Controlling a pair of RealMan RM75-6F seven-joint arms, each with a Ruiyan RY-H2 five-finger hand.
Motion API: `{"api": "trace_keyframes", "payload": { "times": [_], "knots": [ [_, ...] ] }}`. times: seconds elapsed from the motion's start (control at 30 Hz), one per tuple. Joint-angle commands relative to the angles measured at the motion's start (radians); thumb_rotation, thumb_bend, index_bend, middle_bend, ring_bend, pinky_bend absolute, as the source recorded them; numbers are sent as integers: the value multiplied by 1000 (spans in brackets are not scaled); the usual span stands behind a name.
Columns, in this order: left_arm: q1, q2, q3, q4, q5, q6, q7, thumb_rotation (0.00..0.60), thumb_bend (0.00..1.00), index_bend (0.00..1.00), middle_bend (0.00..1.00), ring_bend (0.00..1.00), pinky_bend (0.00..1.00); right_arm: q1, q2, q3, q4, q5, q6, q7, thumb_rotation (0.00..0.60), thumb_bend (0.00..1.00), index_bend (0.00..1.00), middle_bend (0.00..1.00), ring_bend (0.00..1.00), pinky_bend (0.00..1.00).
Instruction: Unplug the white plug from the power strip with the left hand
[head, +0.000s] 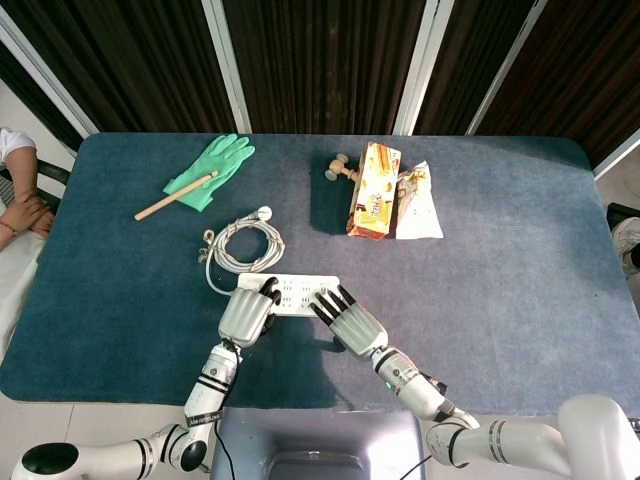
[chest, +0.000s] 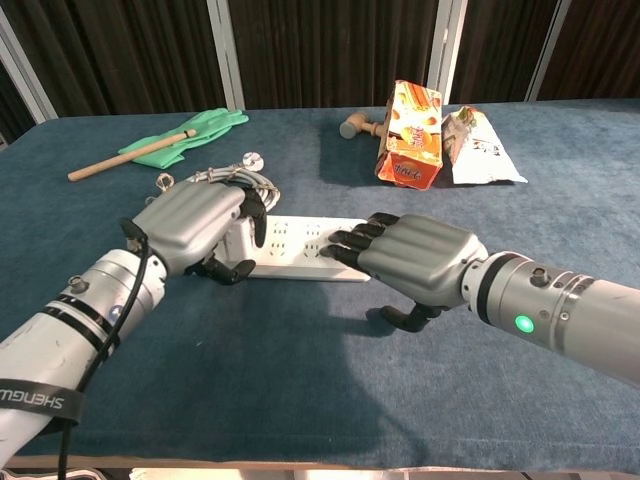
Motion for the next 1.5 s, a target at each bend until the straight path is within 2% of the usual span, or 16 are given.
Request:
{"api": "trace_keyframes", "payload": {
  "times": [0.03, 0.4, 0.63, 0.83, 1.07, 1.23, 1.4, 1.47, 1.5],
  "knots": [
    [2, 4, 0, -5, 3, 5, -2, 600, 468, 520, 770, 882, 1000, 11, -7, -10, -6, 24, 9, -24, 600, 590, 0, 42, 0, 81],
    [1, 18, -3, -21, 17, 20, -2, 600, 468, 520, 770, 883, 1000, 50, -22, -27, -43, 133, 42, -120, 600, 595, 0, 42, 0, 83],
    [0, 73, -40, -91, 33, 62, -17, 600, 467, 521, 771, 882, 1000, 52, 23, -41, -106, 120, 88, -102, 600, 595, 0, 42, 0, 84],
    [29, 161, -32, -176, 41, 83, -21, 600, 467, 522, 772, 882, 1000, 22, 149, -59, -230, 17, 160, -16, 600, 595, 0, 46, 0, 84],
    [89, 268, -17, -214, -28, 61, -66, 600, 467, 521, 771, 882, 1000, -49, 372, -94, -391, -112, 269, 98, 600, 594, 0, 45, 0, 85],
    [109, 302, -26, -184, -102, 15, -108, 600, 466, 514, 763, 882, 1000, -102, 504, -119, -461, -202, 330, 217, 600, 595, 0, 37, 0, 87],
    [119, 305, -23, -132, -160, -38, -143, 600, 463, 482, 711, 848, 1000, -140, 582, -144, -471, -274, 363, 298, 600, 594, 0, 30, 0, 87],
    [119, 303, -22, -118, -177, -58, -155, 600, 462, 463, 678, 816, 979, -149, 597, -147, -470, -289, 368, 317, 600, 594, 0, 27, 0, 87],
    [119, 299, -19, -107, -179, -66, -159, 600, 458, 444, 649, 783, 934, -153, 604, -148, -467, -296, 368, 328, 600, 594, 0, 26, 0, 87]
  ]
}}
